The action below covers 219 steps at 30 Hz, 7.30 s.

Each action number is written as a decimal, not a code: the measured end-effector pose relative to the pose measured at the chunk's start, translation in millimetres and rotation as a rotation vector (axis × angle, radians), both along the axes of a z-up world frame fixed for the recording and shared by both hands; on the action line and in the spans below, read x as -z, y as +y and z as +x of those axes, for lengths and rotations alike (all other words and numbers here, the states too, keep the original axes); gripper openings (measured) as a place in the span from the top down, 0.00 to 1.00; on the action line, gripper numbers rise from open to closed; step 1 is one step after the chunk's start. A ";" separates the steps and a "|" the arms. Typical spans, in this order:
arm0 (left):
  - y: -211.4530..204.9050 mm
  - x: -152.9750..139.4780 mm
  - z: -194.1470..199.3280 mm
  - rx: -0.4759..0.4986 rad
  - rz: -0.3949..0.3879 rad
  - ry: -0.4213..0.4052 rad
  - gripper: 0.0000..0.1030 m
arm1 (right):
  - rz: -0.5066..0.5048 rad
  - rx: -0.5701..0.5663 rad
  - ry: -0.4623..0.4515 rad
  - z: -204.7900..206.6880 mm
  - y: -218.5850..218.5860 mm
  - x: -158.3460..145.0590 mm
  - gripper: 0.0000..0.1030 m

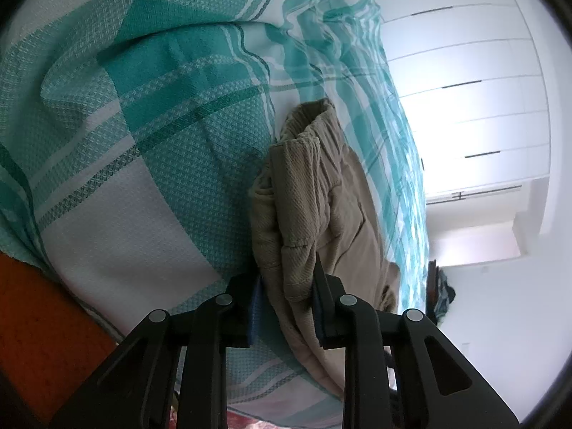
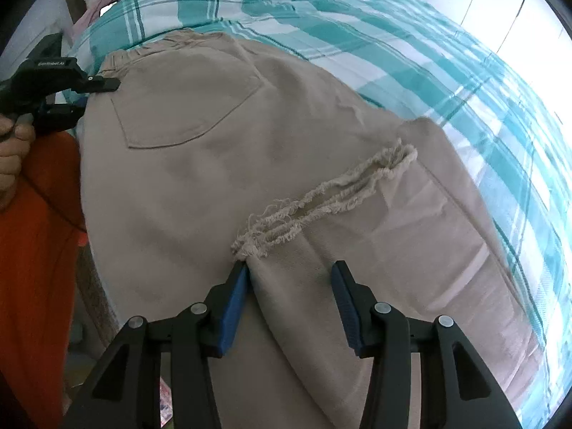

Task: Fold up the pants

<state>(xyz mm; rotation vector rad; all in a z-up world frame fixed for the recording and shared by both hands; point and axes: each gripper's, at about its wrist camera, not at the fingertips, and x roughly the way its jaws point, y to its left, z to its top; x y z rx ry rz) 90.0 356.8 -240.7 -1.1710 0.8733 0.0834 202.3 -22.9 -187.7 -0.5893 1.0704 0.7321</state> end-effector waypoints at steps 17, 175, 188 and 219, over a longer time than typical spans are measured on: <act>0.3 0.4 -3.9 0.003 -0.009 -0.002 0.75 | 0.147 0.097 0.034 1.9 -8.7 -22.2 0.89; -305.4 -67.7 48.7 0.717 0.673 0.048 0.43 | 0.462 0.297 0.743 74.5 -256.1 -9.9 0.65; -294.9 -133.2 42.8 0.699 0.648 -0.115 0.43 | 0.474 0.331 0.502 42.2 -253.6 -109.5 0.83; -349.8 -108.0 57.1 0.818 0.928 0.078 0.22 | 0.362 0.567 0.131 12.7 -273.0 -73.6 0.68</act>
